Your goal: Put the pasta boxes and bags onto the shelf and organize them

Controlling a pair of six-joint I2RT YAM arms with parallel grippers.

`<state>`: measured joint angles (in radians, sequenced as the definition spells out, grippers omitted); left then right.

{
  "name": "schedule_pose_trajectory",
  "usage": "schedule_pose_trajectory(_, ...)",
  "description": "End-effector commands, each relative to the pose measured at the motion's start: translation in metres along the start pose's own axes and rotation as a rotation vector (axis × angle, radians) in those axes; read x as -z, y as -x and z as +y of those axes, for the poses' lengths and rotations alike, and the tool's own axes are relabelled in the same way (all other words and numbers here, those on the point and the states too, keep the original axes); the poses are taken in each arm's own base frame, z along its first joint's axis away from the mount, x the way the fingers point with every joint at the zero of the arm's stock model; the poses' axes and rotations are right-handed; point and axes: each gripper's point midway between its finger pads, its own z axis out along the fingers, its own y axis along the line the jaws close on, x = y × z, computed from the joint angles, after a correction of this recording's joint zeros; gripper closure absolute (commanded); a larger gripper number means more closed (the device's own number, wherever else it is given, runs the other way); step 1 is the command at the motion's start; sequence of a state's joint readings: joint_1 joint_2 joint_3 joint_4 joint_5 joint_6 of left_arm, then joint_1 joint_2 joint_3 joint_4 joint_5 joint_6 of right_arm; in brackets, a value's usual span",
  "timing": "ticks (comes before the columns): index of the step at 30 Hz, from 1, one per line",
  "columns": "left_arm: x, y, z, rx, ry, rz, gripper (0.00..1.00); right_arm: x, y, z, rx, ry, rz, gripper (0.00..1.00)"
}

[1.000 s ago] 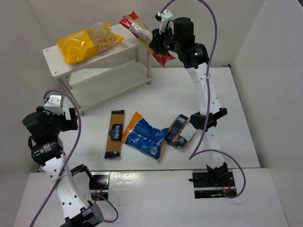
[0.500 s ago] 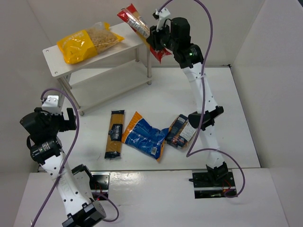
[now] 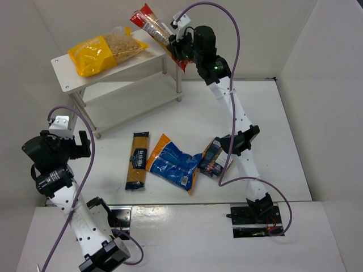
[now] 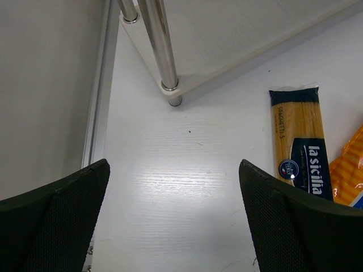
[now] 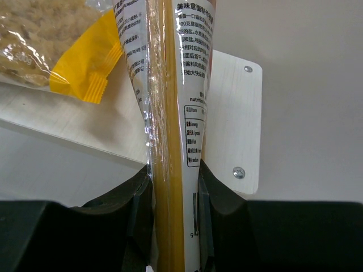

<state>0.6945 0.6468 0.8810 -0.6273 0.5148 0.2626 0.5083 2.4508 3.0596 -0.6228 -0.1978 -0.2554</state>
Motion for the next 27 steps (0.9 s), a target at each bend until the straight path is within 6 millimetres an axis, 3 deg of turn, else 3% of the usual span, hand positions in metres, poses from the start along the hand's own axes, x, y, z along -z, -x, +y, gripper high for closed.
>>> schedule_pose_trajectory(1, -0.002, 0.001, -0.002, -0.013, -0.031, -0.009, 0.00, 0.027, 0.119, -0.018, 0.127, -0.086, -0.379, 1.00)
schedule_pose_trajectory(11, -0.003, 0.000, -0.001, -0.014, -0.034, -0.004, 0.00, 0.019, 0.127, -0.021, 0.176, -0.129, -0.455, 1.00)
schedule_pose_trajectory(16, -0.003, 0.000, -0.001, -0.014, -0.034, -0.004, 0.00, 0.020, 0.137, -0.011, 0.207, -0.127, -0.492, 1.00)
schedule_pose_trajectory(27, -0.001, 0.001, -0.001, -0.014, -0.034, -0.004, 0.00, 0.009, 0.138, 0.001, 0.242, -0.133, -0.540, 1.00)
